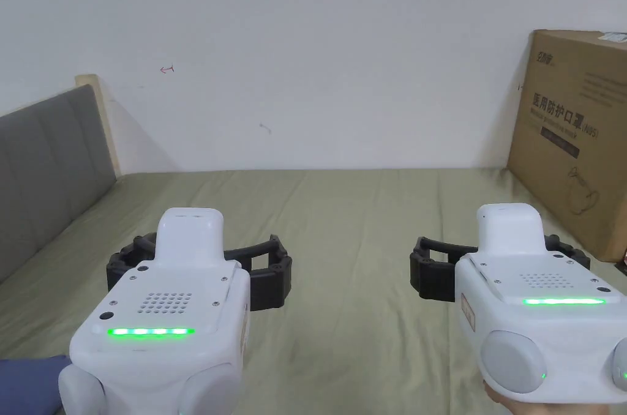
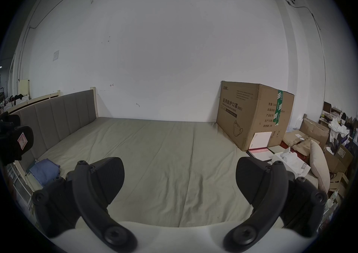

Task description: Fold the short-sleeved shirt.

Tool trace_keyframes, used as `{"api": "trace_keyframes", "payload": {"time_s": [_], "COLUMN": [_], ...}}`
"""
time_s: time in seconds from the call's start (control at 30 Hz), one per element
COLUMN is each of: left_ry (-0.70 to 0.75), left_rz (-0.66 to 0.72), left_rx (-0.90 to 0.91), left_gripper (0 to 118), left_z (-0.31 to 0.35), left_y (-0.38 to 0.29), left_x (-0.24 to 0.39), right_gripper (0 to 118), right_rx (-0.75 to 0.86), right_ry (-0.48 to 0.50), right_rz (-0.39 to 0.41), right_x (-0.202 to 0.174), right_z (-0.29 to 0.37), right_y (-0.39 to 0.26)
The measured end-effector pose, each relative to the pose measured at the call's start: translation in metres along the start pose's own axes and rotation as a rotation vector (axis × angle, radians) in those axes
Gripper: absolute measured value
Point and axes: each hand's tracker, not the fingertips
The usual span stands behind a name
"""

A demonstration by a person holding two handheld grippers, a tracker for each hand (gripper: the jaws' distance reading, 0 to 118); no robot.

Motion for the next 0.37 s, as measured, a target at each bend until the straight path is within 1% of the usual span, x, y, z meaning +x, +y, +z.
{"api": "trace_keyframes", "payload": {"time_s": [0.13,0.37], "left_ry": [0.011,0.016], "left_rz": [0.013,0.014], "left_rx": [-0.001,-0.003], "left_gripper": [117,117], "left_z": [-0.0008,0.0009], "left_y": [-0.0010,0.0010], "left_x": [-0.0027,-0.0032], "right_gripper": [115,115], "right_rx": [0.000,-0.003], "right_ry": [-0.002,0.004], "right_rz": [0.010,0.002], "right_x": [-0.0011,-0.0023], "right_z": [0.0004,0.0008], "right_y": [-0.0006,-0.0006]}}
